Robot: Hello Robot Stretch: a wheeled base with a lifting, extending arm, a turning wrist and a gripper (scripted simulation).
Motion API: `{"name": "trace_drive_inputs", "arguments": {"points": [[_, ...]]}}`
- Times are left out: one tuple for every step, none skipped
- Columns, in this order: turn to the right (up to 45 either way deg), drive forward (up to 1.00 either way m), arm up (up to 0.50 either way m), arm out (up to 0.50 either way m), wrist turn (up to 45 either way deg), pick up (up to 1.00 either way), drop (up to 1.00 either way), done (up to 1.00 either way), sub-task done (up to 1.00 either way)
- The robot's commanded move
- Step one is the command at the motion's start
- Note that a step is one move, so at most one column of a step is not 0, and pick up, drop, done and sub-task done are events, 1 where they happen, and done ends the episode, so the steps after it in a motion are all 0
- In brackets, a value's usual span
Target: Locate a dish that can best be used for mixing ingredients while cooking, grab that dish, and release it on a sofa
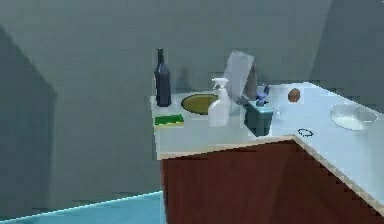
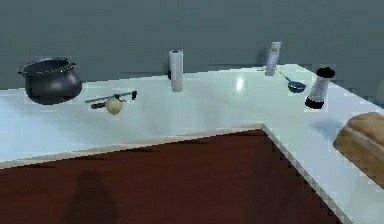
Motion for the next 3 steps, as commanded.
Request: {"name": "trace_drive_inputs", "arguments": {"points": [[45.0,0.0,0.0,0.0,0.0,0.0,0.0,0.0,0.0],[36.0,0.0,0.0,0.0,0.0,0.0,0.0,0.0,0.0],[0.0,0.4,0.0,0.0,0.0,0.0,0.0,0.0,0.0]]}}
